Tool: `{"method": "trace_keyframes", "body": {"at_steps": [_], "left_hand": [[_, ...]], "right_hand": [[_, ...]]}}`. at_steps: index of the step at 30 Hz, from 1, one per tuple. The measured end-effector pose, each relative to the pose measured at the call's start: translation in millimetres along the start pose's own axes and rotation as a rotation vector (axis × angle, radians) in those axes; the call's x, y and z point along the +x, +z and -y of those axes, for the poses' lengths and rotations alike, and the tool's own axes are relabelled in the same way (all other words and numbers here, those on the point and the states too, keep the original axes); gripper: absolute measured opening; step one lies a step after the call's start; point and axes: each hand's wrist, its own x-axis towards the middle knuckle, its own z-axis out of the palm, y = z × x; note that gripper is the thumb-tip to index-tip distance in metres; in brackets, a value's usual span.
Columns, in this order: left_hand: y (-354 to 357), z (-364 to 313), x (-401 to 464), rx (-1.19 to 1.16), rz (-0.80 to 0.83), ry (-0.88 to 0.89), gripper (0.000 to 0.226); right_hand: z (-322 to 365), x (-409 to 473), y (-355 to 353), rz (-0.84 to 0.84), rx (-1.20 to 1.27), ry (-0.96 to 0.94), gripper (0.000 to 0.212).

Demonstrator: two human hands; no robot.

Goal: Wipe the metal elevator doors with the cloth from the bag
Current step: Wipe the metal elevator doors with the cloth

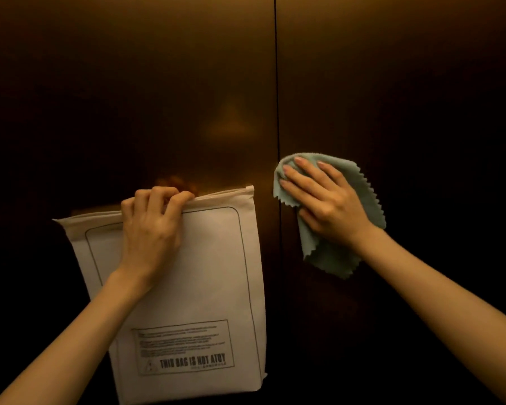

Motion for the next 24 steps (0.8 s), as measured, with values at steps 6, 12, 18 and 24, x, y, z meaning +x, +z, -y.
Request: {"method": "trace_keyframes", "body": {"at_steps": [6,12,18,24], "left_hand": [[-10.4,1.4,-7.1,0.029,0.073,-0.027,0.023],[-19.6,-1.1,-18.2,0.023,0.132,-0.035,0.021],[-31.3,-16.2,-43.4,-0.089,0.197,-0.046,0.024],[-42.3,-29.3,-78.6,-0.178,0.357,-0.099,0.025]], "right_hand": [[51.9,-72.2,22.0,0.053,0.058,-0.097,0.042],[75.6,-121.4,20.0,0.246,0.003,-0.283,0.043],[53.1,-80.6,16.0,0.134,0.017,0.057,0.044],[98.2,-139.3,36.3,0.223,0.074,-0.068,0.046]]}}
